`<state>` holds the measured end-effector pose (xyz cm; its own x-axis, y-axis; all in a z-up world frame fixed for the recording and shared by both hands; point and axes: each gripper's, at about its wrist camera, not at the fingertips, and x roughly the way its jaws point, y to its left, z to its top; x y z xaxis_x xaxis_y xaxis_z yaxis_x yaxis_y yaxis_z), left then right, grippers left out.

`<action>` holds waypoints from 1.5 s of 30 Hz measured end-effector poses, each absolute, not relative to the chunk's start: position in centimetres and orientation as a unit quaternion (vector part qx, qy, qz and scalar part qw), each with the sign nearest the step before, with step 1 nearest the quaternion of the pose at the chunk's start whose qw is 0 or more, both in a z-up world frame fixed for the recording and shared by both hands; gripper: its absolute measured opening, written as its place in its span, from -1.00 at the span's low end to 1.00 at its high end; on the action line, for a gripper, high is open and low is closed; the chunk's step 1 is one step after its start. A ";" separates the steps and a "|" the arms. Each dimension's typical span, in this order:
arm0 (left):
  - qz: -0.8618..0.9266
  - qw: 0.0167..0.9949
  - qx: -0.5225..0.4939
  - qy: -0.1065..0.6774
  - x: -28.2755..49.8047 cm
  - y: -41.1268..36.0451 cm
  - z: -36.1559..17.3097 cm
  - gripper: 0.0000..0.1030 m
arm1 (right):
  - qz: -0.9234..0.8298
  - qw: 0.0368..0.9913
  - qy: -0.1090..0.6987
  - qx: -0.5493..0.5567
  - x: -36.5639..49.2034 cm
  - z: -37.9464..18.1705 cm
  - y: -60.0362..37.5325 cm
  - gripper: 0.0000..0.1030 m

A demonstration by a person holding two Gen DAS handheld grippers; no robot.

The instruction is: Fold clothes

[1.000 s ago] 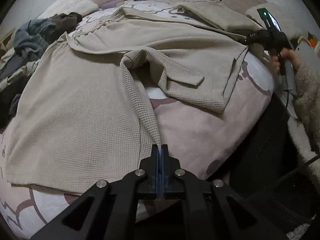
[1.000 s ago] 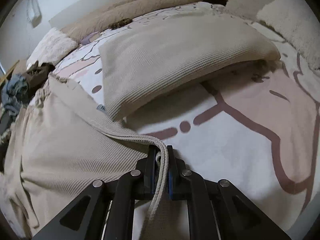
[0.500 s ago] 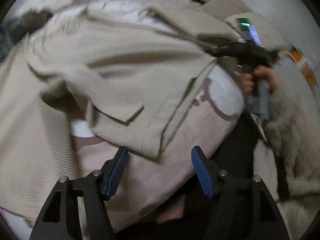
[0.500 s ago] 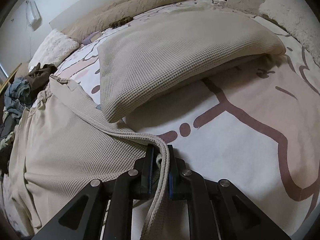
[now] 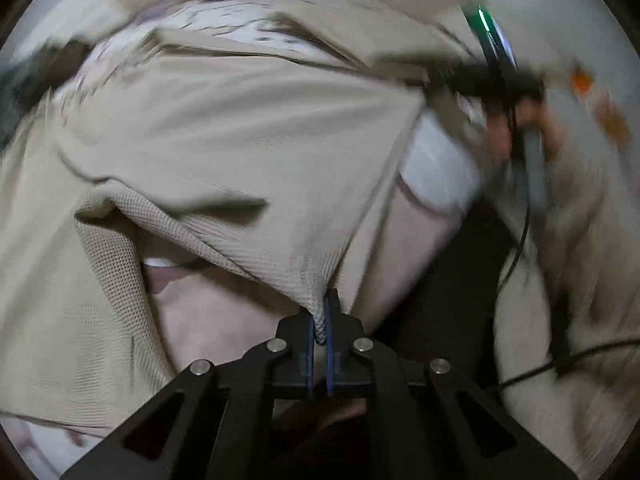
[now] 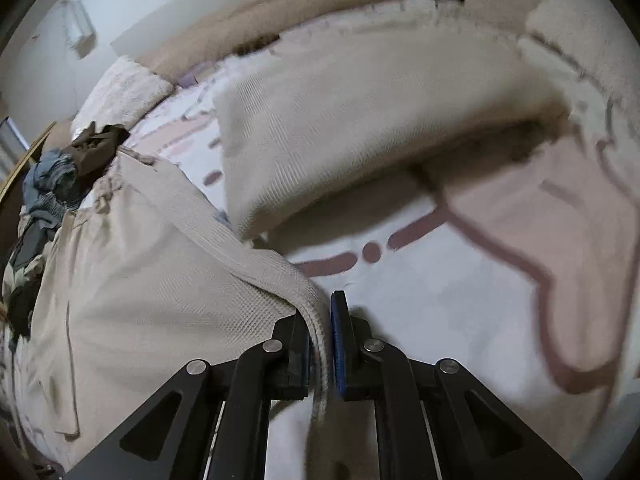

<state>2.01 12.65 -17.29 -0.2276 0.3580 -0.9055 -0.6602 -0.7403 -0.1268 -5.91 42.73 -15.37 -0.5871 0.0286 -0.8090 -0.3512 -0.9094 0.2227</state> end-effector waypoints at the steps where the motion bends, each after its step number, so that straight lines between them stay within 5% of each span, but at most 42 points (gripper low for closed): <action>1: 0.764 0.327 -0.536 0.149 2.1 12.5 -18.1 -0.91 | 0.872 0.117 0.170 -0.444 -5.7 -15.3 42.7 -0.83; 7: 0.753 0.340 -0.554 0.098 1.3 11.2 -18.8 -0.90 | 0.862 0.127 0.175 -0.458 -5.0 -17.8 44.2 -0.84; 11: 0.759 0.344 -0.551 0.050 1.1 8.7 -17.1 -0.22 | 0.862 0.134 0.143 -0.468 -5.7 -17.7 43.2 -0.83; 17: 0.803 0.319 -0.503 -0.017 -0.8 2.4 -12.3 0.23 | 0.871 0.133 0.129 -0.455 -5.0 -14.8 42.4 -0.83; 20: 0.836 0.277 -0.473 -0.017 -2.0 -1.0 -10.7 0.28 | 0.890 0.132 0.105 -0.423 -5.1 -11.5 41.0 -0.77; 21: 0.845 0.262 -0.466 -0.017 -2.5 -2.0 -10.5 0.28 | 0.899 0.131 0.097 -0.406 -5.4 -10.0 40.4 -0.34; 22: 0.851 0.247 -0.462 -0.019 -3.1 -2.8 -10.6 0.28 | 0.909 0.128 0.088 -0.387 -5.7 -8.6 39.8 0.56; 23: 0.858 0.230 -0.459 -0.021 -3.8 -3.7 -10.6 0.28 | 0.919 0.122 0.080 -0.367 -6.1 -7.2 39.1 0.78; 33: 0.900 0.031 -0.429 -0.072 -8.3 -17.4 -12.4 0.28 | 0.962 -0.017 -0.005 -0.271 -17.5 2.0 32.3 0.80; 35: 0.898 -0.004 -0.430 -0.094 -8.3 -20.0 -13.4 0.28 | 0.949 -0.054 -0.057 -0.306 -23.4 -0.6 29.3 0.77; 37: 0.893 -0.037 -0.432 -0.120 -8.2 -22.7 -14.4 0.28 | 0.929 -0.081 -0.101 -0.347 -28.9 -4.1 26.4 0.49; 40: 0.884 -0.076 -0.436 -0.151 -7.6 -25.2 -16.1 0.28 | 0.904 -0.099 -0.150 -0.389 -35.6 -9.2 23.7 0.47; 45: 0.875 -0.096 -0.434 -0.192 -6.5 -27.3 -17.7 0.28 | 0.879 -0.123 -0.127 -0.444 -42.4 -15.8 22.8 0.35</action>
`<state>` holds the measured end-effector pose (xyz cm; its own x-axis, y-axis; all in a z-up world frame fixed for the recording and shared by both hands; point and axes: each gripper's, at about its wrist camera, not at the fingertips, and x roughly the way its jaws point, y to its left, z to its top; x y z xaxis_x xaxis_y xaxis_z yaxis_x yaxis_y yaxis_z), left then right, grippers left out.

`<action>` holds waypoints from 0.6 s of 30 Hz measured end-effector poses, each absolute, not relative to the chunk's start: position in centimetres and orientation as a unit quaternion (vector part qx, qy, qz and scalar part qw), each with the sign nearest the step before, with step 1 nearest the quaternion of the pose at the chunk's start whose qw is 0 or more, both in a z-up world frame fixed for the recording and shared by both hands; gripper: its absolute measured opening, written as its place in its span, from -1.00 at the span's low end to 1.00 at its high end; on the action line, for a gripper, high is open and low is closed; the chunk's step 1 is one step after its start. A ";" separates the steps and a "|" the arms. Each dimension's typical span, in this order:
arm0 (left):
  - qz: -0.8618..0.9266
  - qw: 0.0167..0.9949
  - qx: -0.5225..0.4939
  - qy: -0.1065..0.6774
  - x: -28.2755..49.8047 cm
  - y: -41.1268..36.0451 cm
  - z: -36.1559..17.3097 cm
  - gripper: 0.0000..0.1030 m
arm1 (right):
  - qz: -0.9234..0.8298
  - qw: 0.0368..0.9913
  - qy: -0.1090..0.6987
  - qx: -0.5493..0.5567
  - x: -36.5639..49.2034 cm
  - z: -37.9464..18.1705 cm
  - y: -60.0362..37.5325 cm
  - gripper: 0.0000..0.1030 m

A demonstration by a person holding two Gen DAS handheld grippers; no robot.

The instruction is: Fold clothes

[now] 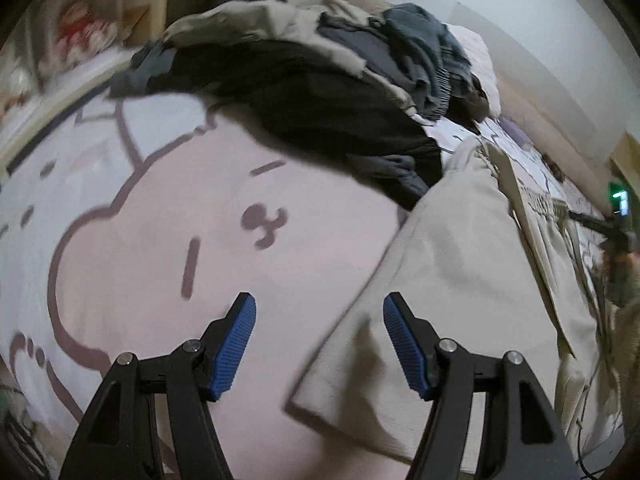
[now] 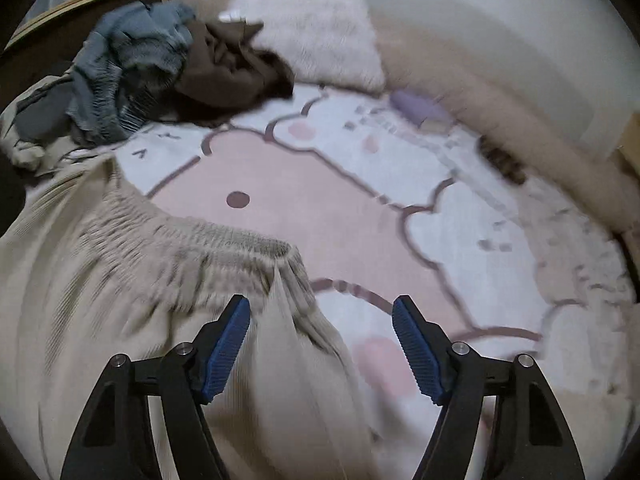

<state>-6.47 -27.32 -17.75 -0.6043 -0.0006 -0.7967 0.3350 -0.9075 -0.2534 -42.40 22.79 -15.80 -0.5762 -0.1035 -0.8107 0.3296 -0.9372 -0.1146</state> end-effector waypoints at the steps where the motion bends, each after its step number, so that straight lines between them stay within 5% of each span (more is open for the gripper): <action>1: -0.875 0.095 0.432 0.199 -6.4 -27.4 -17.9 0.28 | -0.874 0.130 0.116 0.453 -43.2 -16.5 22.7 0.10; 3: -0.876 0.093 0.425 0.209 -6.2 -27.4 -18.0 0.34 | -0.861 0.136 0.121 0.474 -43.9 -18.1 21.6 -0.31; 7: -0.876 0.087 0.418 0.223 -6.5 -27.1 -17.9 0.39 | -0.864 0.118 0.175 0.457 -42.8 -17.4 20.1 -0.56; 14: -0.876 0.077 0.420 0.222 -7.3 -26.6 -17.5 0.39 | -0.870 0.033 0.139 0.472 -46.3 -19.6 22.9 -0.57; 18: -0.880 0.051 0.414 0.226 -10.0 -27.0 -15.8 0.39 | -0.878 0.007 0.155 0.453 -45.5 -19.0 22.0 -0.41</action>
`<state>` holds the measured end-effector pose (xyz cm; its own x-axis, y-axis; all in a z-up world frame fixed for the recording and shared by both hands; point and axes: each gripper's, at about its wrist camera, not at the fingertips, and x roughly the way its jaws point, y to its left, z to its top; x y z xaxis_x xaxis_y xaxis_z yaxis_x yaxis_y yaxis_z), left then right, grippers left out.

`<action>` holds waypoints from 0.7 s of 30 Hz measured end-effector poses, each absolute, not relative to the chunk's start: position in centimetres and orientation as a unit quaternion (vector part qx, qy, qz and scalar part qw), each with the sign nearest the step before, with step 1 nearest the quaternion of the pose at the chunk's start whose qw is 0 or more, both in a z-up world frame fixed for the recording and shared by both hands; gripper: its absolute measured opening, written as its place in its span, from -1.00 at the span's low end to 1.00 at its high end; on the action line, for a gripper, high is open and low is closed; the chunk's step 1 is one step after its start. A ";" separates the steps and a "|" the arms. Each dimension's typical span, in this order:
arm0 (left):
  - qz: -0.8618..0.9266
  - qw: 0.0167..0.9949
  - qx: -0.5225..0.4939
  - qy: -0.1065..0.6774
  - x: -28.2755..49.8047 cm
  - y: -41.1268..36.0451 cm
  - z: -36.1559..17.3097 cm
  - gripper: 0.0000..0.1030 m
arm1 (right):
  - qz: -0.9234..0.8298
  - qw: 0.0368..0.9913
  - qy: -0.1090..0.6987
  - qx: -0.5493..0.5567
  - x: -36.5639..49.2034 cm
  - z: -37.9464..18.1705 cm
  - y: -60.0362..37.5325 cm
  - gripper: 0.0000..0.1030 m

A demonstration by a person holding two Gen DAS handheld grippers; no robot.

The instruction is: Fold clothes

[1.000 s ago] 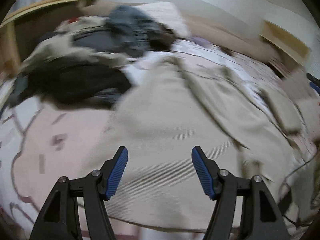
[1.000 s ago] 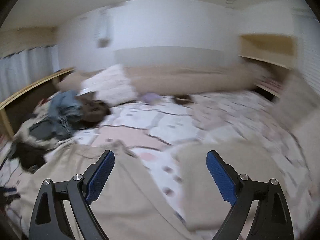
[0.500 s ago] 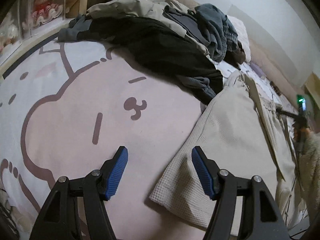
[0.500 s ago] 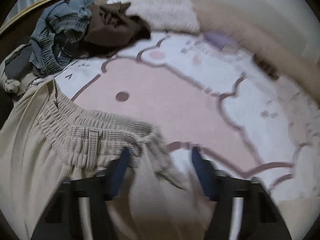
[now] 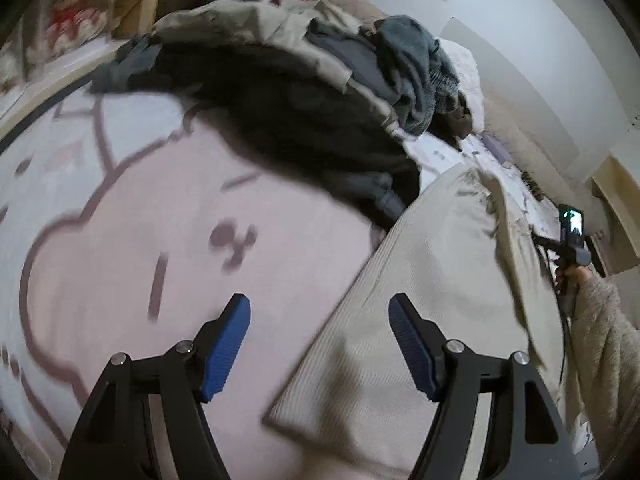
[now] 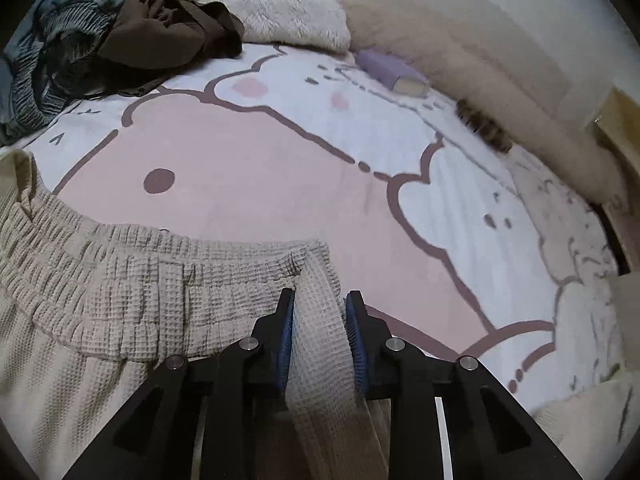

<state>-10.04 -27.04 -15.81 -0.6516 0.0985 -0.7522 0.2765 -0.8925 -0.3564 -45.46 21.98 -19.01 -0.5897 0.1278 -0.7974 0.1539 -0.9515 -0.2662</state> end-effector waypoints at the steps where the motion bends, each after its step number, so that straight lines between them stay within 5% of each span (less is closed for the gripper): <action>1: -0.879 0.040 0.416 0.230 -11.2 -27.1 -15.4 0.39 | -0.878 0.003 0.141 0.457 -45.4 -18.5 22.4 -0.07; 3: -0.878 0.026 0.418 0.233 -13.4 -26.9 -14.7 0.39 | -0.887 -0.016 0.082 0.454 -45.1 -16.7 24.2 0.61; 8: -0.868 0.027 0.447 0.214 -21.0 -25.5 -15.1 0.39 | -0.908 -0.007 -0.037 0.417 -42.5 -11.2 27.3 0.62; 11: -0.849 0.039 0.471 0.235 -24.8 -25.4 -16.6 0.38 | -0.915 0.011 -0.037 0.401 -40.4 -9.0 27.2 0.62; 13: -0.849 0.065 0.467 0.237 -25.6 -26.0 -17.0 -0.06 | -0.919 0.027 -0.027 0.393 -38.9 -7.8 26.9 0.62; 14: -0.851 0.081 0.463 0.235 -25.9 -26.4 -17.0 -0.71 | -0.919 0.035 -0.022 0.392 -38.2 -7.4 26.7 0.62; 21: -0.875 0.192 0.399 0.195 -23.4 -31.3 -13.9 -0.86 | -0.914 0.095 0.045 0.391 -34.9 -6.1 22.2 0.62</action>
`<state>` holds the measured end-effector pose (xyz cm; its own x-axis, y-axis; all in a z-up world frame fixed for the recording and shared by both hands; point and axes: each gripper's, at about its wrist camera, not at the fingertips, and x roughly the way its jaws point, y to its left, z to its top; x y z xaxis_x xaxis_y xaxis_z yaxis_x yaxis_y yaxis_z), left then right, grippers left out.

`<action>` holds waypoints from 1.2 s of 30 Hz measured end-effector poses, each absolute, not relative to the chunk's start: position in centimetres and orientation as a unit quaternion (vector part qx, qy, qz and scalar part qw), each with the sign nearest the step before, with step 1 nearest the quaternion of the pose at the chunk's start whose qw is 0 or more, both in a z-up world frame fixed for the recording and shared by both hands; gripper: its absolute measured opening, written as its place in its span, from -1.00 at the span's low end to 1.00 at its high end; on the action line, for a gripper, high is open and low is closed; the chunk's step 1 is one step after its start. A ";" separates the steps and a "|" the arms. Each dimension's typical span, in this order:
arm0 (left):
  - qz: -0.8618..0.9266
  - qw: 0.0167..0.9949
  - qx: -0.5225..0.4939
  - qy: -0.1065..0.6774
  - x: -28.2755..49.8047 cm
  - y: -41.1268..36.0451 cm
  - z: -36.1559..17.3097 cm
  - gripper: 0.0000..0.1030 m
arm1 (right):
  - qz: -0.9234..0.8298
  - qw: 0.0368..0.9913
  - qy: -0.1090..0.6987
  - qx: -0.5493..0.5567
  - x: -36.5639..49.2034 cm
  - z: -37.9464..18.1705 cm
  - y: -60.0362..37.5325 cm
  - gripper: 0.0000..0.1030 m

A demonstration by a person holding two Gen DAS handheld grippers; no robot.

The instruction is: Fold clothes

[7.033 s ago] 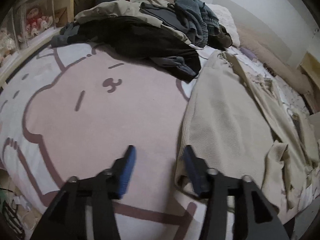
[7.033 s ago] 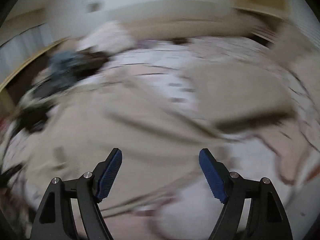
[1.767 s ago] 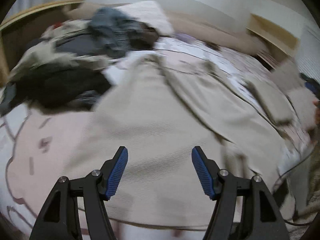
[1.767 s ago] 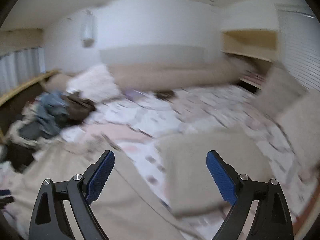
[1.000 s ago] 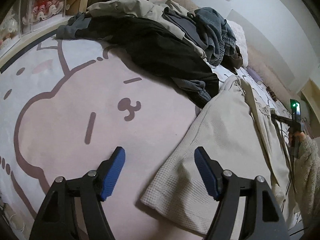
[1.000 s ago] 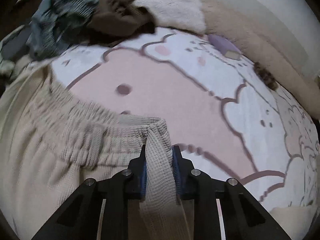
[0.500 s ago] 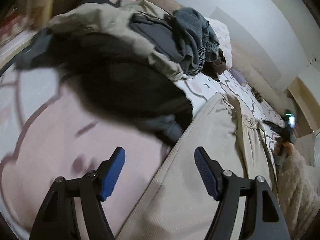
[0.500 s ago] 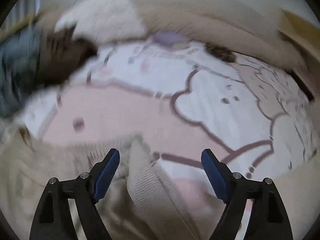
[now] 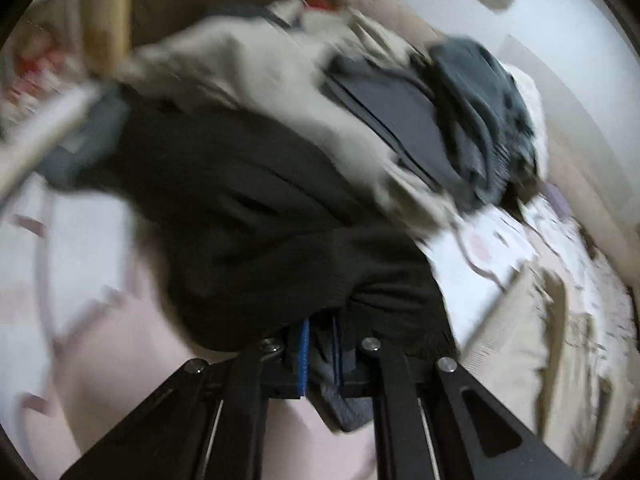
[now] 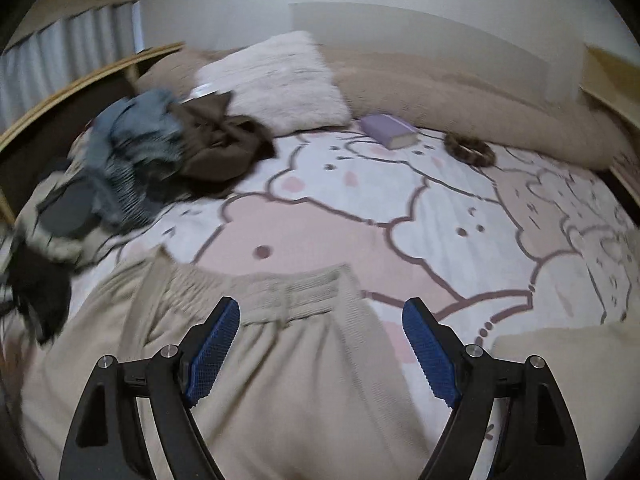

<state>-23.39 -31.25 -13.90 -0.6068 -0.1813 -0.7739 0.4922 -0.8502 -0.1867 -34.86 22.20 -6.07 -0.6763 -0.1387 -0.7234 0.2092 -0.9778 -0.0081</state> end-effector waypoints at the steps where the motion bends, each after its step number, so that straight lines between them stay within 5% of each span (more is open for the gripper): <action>1: -0.876 0.214 0.392 0.182 -22.6 -32.4 -13.2 -0.86 | -0.913 0.106 0.055 0.389 -34.5 -6.0 21.2 0.62; 5: -0.865 0.287 0.385 0.147 -19.3 -38.0 -11.9 -0.87 | -0.908 0.141 0.081 0.387 -33.4 -6.3 17.8 0.62; 10: -0.840 0.252 0.455 0.154 -15.2 -40.4 -13.8 -0.79 | -0.888 0.190 0.084 0.410 -31.9 -7.3 13.6 0.62; 12: -0.843 0.232 0.463 0.142 -12.8 -39.0 -13.9 -0.06 | -0.880 0.216 0.089 0.414 -30.4 -7.6 11.7 0.62; 14: -0.852 0.201 0.463 0.140 -10.1 -37.1 -14.1 0.27 | -0.873 0.240 0.096 0.414 -28.7 -7.7 10.2 0.62; 23: -0.859 0.058 0.487 0.148 -5.8 -26.6 -17.5 0.42 | -0.849 0.304 0.091 0.422 -19.6 -8.3 7.6 0.62; 25: -0.859 0.035 0.481 0.173 -6.2 -25.9 -17.7 0.41 | -0.850 0.296 0.081 0.428 -17.8 -8.5 8.4 0.62; 29: -0.844 -0.026 0.488 0.220 -7.0 -24.6 -17.8 -0.75 | -0.850 0.266 0.053 0.451 -15.4 -9.2 11.5 0.62; 36: -0.851 0.056 0.491 0.180 -7.5 -26.1 -17.4 -0.75 | -0.867 0.192 0.024 0.459 -13.1 -8.2 17.9 0.62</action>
<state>-7.50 -26.05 -17.44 -0.5116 0.0820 -0.8553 0.2709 -0.9293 -0.2511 -13.07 17.88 -8.20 -0.5037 -0.3117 -0.8057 0.3555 -0.9248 0.1355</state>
